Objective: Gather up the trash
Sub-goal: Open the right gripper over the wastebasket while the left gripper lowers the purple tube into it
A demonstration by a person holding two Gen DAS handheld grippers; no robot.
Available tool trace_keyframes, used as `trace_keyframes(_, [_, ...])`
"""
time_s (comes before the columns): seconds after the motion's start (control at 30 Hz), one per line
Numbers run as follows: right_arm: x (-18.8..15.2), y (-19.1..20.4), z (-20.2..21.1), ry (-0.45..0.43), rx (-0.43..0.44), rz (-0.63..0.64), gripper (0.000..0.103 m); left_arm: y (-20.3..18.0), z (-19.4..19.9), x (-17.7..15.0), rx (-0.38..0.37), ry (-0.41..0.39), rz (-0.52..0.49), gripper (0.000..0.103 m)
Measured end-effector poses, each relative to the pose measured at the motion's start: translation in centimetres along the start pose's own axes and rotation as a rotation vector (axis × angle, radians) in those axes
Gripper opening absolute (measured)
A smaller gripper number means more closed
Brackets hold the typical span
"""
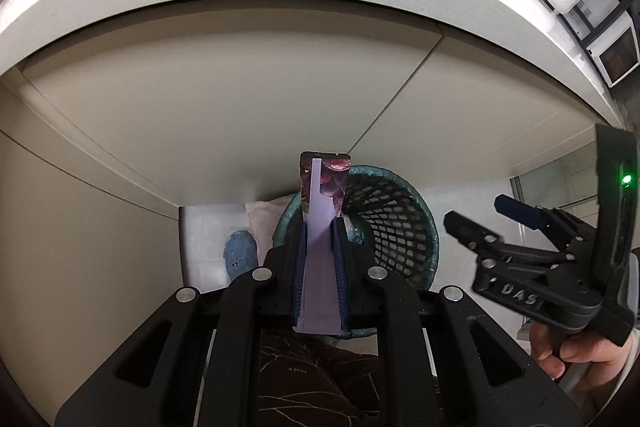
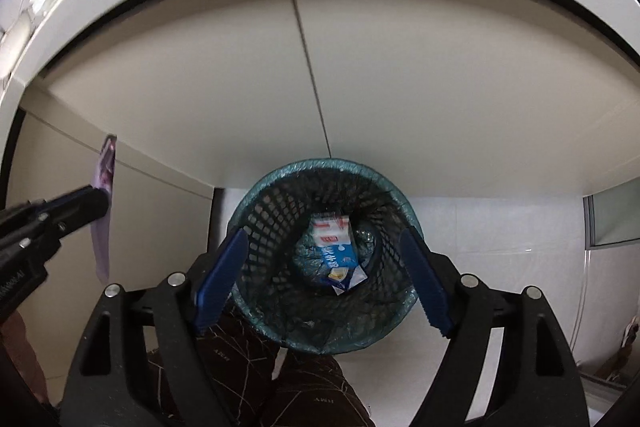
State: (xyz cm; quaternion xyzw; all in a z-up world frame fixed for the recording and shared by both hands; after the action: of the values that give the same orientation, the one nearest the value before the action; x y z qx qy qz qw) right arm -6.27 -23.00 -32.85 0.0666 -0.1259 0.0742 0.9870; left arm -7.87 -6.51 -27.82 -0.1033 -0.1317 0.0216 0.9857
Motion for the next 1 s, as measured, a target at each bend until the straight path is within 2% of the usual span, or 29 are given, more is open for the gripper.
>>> trace_keyframes(0.23, [0.9,-2.0,3.3,-0.078,-0.002,-0.039,0.083,-1.3,-0.4,0.2,-0.017,-0.003,-0.032,0.013])
trace_keyframes(0.43, [0.6,-4.7,5.3,-0.129,-0.002,-0.101,0.091,-3.1,-1.8,-0.1,-0.031,0.025,-0.064,0.013])
trace_keyframes(0.6, [0.1,-6.3,6.2,-0.13,0.009,-0.133,0.095,-4.2,-2.9,0.2,-0.042,0.042,-0.08,0.013])
trace_keyframes(1.0, [-1.4,-9.0,6.2,-0.125,-0.007,-0.167,0.095,-7.1,-5.7,-0.8,-0.063,0.09,-0.116,0.014])
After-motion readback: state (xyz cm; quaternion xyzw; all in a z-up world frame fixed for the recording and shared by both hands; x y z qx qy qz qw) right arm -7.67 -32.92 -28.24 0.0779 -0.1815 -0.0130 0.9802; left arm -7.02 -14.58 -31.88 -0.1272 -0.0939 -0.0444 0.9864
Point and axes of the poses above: each gripper's, at about its wrist camera, not at the fingertips, and z roughly against the way its jaws point, y to its left, x to its top, the point moved 4 cm from there along -z, roughly the way its jaws point, and after that the axes turned 3 degrees about y, right-handed, at the moved point
